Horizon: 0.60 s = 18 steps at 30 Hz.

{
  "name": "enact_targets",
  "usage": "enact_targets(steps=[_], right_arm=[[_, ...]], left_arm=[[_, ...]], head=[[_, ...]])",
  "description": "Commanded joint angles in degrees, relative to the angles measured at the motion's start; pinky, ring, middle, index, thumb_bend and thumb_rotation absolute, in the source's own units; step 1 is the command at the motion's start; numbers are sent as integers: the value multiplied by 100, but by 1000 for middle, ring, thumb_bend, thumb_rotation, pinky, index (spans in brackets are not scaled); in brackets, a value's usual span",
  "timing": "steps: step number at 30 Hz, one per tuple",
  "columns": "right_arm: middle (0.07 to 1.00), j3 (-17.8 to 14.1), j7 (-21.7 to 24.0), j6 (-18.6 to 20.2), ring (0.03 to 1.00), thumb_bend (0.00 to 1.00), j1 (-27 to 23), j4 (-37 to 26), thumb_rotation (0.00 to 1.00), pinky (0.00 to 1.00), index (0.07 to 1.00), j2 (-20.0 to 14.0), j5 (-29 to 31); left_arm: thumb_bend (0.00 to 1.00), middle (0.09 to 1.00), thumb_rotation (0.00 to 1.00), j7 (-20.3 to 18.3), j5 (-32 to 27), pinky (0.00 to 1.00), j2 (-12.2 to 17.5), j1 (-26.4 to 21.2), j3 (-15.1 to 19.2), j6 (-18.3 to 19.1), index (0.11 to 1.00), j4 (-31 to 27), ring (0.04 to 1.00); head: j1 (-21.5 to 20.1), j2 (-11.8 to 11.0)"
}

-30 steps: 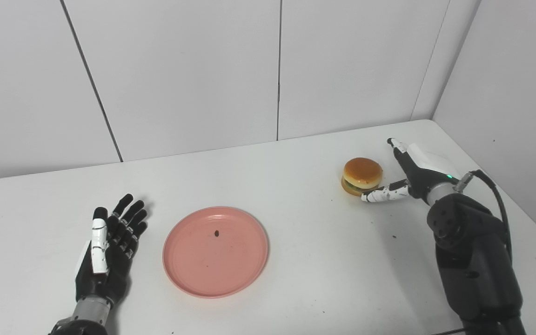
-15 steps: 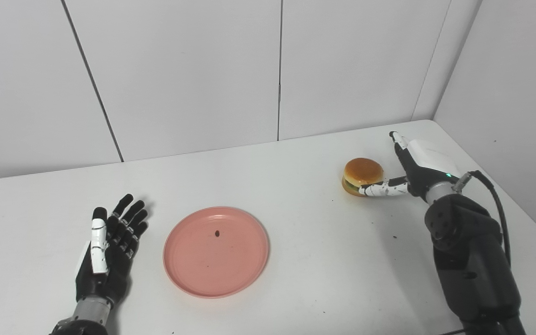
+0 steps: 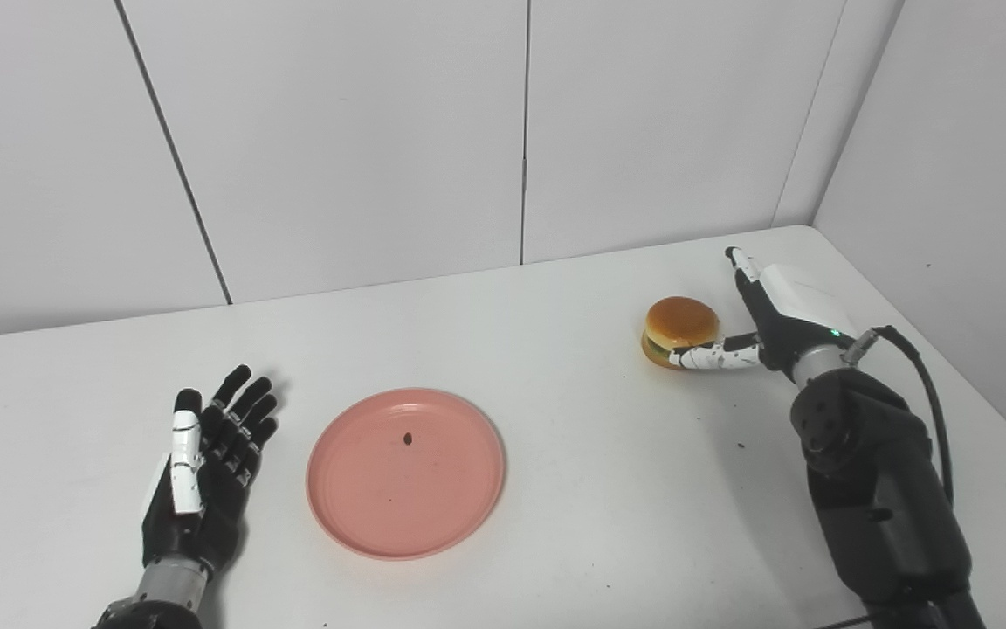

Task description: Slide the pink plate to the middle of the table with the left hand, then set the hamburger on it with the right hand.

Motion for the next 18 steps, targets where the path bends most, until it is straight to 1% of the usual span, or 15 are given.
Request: enact_targets(steps=[1,5,6,8,11,15,18], right_arm=[[979,52,-499,-102,966,1000,-149,113,549,921,1000,-157,140],[980,232,-1014,-218,969,1000,-188,524,571,937,1000,-194,453],[980,291,-1112,-244,971,1000,-193,605,589,950,1000,-212,515],[982,392,-1303,-282,977,1000,-204,765,580,964,1000,-222,678],[974,547,-1656,-394,967,1000,-208,984,561,954,1000,-271,840],[982,762,-2096,-457,974,985,-290,1346,565,964,1000,-296,957],[987,847,-2354,-501,978,989,-367,1589,567,972,1000,-265,1119]], left_arm=[[611,893,1000,22,-2,970,24,100,-3,145,872,82,929],[609,892,1000,15,-14,971,18,109,5,142,871,82,929],[609,890,1000,6,-15,971,18,112,3,131,869,85,928],[606,890,1000,-29,-3,970,29,129,-16,95,869,80,928],[606,894,1000,-24,58,968,42,149,-45,64,876,63,930],[610,901,1000,-86,20,980,67,168,-63,66,880,58,939],[615,897,1000,-45,-30,974,47,173,-24,155,879,10,935]], head=[[3,4],[0,16],[0,16],[16,20],[23,26],[48,35],[57,57]])
